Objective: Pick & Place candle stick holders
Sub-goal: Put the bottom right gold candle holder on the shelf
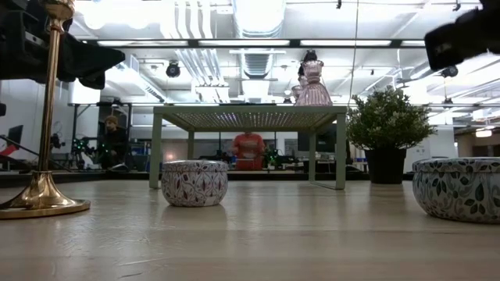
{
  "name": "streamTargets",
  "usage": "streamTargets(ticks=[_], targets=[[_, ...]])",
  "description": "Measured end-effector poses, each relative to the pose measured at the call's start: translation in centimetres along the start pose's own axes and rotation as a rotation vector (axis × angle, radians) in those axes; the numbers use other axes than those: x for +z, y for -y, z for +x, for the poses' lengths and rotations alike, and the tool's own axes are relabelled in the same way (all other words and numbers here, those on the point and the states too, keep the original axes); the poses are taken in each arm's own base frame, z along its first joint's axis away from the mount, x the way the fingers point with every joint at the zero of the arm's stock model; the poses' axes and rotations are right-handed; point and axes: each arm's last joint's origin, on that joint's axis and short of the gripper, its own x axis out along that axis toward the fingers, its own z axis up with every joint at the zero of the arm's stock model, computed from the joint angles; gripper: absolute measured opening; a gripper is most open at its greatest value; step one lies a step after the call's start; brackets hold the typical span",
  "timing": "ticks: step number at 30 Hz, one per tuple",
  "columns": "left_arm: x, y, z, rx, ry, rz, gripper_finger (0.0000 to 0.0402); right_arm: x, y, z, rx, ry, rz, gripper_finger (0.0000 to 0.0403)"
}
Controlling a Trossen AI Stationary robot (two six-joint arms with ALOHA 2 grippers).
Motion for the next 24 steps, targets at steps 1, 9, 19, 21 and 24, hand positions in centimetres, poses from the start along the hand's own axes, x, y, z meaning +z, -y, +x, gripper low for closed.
streamTargets(ticks=[1, 9, 19, 21, 24], targets=[[0.0, 0.0, 0.0, 0.0, 0.0, 0.0, 0.0037, -0.4, 0.0, 0.0, 0.0, 0.0, 0.005, 0.0008], [0.0, 0.0, 0.0, 0.0, 0.0, 0.0, 0.0037, -2.9, 0.3, -0.2, 0.002, 0.01, 0.051, 0.0008], [0.0, 0.0, 0.0, 0.0, 0.0, 0.0, 0.0037, -4.4, 0.5, -0.4, 0.003, 0.01, 0.052, 0.0008], [0.0, 0.0, 0.0, 0.0, 0.0, 0.0, 0.0037, -4.6, 0.5, -0.5, 0.004, 0.002, 0.058, 0.0008], [0.0, 0.0, 0.0, 0.0, 0.0, 0.0, 0.0037, -4.6, 0.5, -0.5, 0.013, 0.006, 0.062, 0.0008]])
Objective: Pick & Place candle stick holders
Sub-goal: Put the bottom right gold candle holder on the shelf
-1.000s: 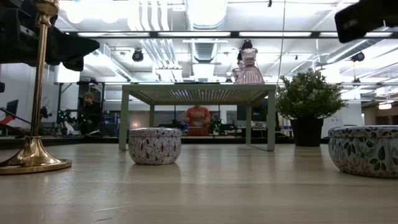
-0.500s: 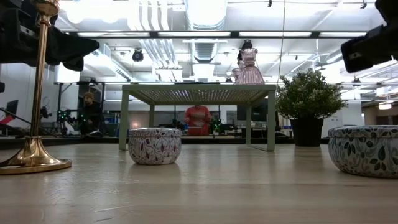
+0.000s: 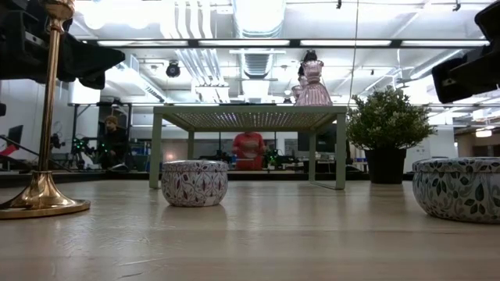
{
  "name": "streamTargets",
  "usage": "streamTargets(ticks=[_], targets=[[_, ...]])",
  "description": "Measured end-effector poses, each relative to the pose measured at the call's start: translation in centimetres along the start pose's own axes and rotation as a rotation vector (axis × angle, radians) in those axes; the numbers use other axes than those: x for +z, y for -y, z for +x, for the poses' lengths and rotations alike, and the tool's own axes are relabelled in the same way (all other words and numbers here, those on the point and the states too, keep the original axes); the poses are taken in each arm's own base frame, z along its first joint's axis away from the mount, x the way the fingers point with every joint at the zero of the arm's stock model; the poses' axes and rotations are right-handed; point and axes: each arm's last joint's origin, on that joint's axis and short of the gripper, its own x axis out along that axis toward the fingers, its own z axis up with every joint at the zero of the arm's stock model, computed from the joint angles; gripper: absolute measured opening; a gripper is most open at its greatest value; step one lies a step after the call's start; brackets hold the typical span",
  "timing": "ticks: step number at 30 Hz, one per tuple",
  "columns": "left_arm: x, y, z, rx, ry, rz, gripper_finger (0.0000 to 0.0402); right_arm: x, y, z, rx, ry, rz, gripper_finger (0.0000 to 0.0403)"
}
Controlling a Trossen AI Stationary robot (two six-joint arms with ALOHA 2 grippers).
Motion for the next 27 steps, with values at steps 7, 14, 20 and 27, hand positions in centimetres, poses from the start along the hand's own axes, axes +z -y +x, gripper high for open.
streamTargets(ticks=[7, 14, 20, 27], targets=[[0.0, 0.0, 0.0, 0.0, 0.0, 0.0, 0.0037, 0.1, 0.09, -0.02, -0.032, 0.014, 0.029, 0.0008], [0.0, 0.0, 0.0, 0.0, 0.0, 0.0, 0.0037, 0.09, 0.09, -0.01, -0.033, 0.013, -0.006, 0.0008], [0.0, 0.0, 0.0, 0.0, 0.0, 0.0, 0.0037, 0.09, 0.09, -0.01, -0.034, 0.013, -0.035, 0.0008], [0.0, 0.0, 0.0, 0.0, 0.0, 0.0, 0.0037, 0.09, 0.09, -0.01, -0.034, 0.013, -0.036, 0.0008]])
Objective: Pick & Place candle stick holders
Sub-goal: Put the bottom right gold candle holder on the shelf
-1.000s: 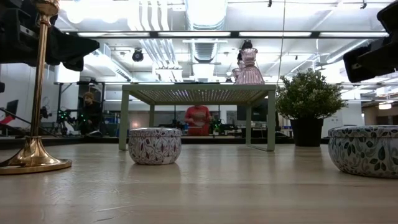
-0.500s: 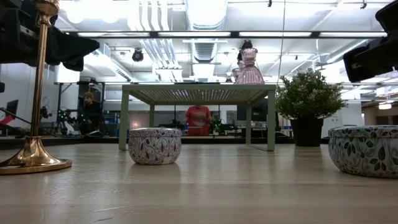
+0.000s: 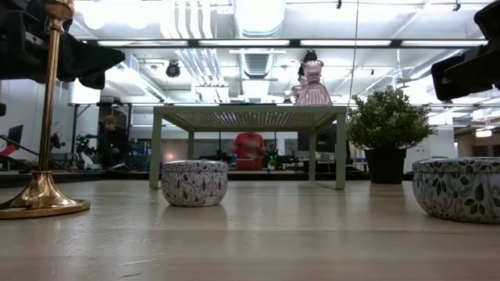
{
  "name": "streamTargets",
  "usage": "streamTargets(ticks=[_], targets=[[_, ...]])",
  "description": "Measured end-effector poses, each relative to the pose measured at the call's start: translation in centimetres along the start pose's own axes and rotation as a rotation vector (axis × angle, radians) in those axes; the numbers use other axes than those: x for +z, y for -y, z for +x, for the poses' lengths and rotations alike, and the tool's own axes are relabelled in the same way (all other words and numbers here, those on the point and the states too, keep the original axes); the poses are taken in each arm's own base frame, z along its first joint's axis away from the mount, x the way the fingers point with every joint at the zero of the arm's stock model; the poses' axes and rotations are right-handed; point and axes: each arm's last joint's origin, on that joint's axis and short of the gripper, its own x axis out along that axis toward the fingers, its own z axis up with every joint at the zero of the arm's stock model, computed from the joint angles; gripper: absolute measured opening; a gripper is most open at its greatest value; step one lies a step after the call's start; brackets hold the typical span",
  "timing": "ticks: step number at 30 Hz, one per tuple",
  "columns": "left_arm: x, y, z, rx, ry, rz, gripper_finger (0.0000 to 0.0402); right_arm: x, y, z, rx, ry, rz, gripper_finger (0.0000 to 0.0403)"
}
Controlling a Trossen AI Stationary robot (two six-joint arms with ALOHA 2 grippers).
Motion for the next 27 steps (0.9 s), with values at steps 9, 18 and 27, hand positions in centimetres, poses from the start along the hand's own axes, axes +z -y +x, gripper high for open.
streamTargets(ticks=[9, 18, 27], targets=[[0.3, -0.2, 0.0, 0.051, 0.033, -0.017, 0.0037, 0.0, 0.0, 0.0, 0.0, 0.0, -0.001, 0.0009], [0.2, -0.2, 0.0, 0.063, 0.018, -0.017, 0.0037, 0.0, 0.0, 0.0, 0.0, -0.001, 0.0, 0.0009], [3.4, -0.6, -0.6, 0.016, 0.368, -0.406, 0.0037, 0.0, 0.0, 0.0, 0.0, -0.001, -0.001, 0.0009]])
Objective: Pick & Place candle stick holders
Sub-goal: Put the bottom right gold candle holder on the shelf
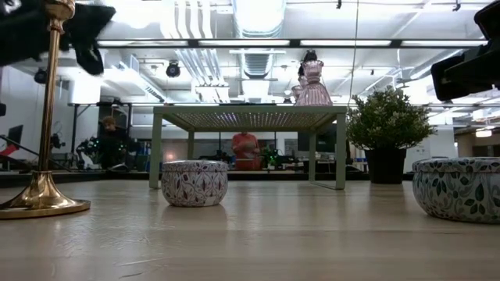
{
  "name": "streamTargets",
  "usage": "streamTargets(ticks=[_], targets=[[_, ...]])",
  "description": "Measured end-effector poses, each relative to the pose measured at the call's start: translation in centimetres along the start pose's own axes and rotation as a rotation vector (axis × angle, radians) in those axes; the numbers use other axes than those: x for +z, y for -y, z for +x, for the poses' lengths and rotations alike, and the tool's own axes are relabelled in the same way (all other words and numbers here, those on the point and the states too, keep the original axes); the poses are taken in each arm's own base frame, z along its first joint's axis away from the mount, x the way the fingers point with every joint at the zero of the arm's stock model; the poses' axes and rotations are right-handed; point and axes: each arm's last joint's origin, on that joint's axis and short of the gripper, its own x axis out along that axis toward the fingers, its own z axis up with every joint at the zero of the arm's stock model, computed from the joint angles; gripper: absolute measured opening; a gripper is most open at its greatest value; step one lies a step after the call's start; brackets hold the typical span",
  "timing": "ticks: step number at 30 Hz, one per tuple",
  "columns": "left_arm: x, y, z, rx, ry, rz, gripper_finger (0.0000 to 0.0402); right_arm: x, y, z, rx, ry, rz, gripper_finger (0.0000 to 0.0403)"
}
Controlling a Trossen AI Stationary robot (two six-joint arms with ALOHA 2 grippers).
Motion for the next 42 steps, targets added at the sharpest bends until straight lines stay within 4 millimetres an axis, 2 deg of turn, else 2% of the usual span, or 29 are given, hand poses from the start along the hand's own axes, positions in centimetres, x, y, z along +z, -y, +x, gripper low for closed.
streamTargets(ticks=[4, 6, 9, 15, 20, 30, 36, 42], targets=[[1.8, 0.4, -0.2, -0.029, 0.184, -0.058, 0.0037, 0.0, 0.0, 0.0, 0.0, -0.001, -0.002, 0.0009], [2.1, 0.5, -0.3, -0.065, 0.218, -0.112, 0.0037, 0.0, 0.0, 0.0, 0.0, -0.001, 0.001, 0.0009], [2.2, 0.6, -0.2, -0.075, 0.221, -0.078, 0.0037, 0.0, 0.0, 0.0, 0.0, -0.001, -0.001, 0.0009], [-0.1, 1.1, 0.2, -0.361, -0.072, -0.052, 0.0011, 0.0, 0.0, 0.0, -0.001, -0.001, 0.001, 0.0009], [-1.8, 1.0, 0.6, -0.363, -0.248, -0.075, 0.0009, 0.0, 0.0, 0.0, 0.0, -0.001, 0.0, 0.0009], [-3.5, 1.5, 0.9, -0.378, -0.399, -0.132, 0.0073, 0.0, 0.0, 0.0, -0.001, -0.001, 0.0, 0.0009], [-4.6, 2.3, 1.0, -0.367, -0.435, -0.018, 0.0136, 0.0, 0.0, 0.0, 0.0, -0.001, -0.002, 0.0009], [-6.0, 3.5, 0.7, -0.438, -0.552, -0.052, 0.017, 0.0, 0.0, 0.0, 0.0, -0.001, -0.002, 0.0008]])
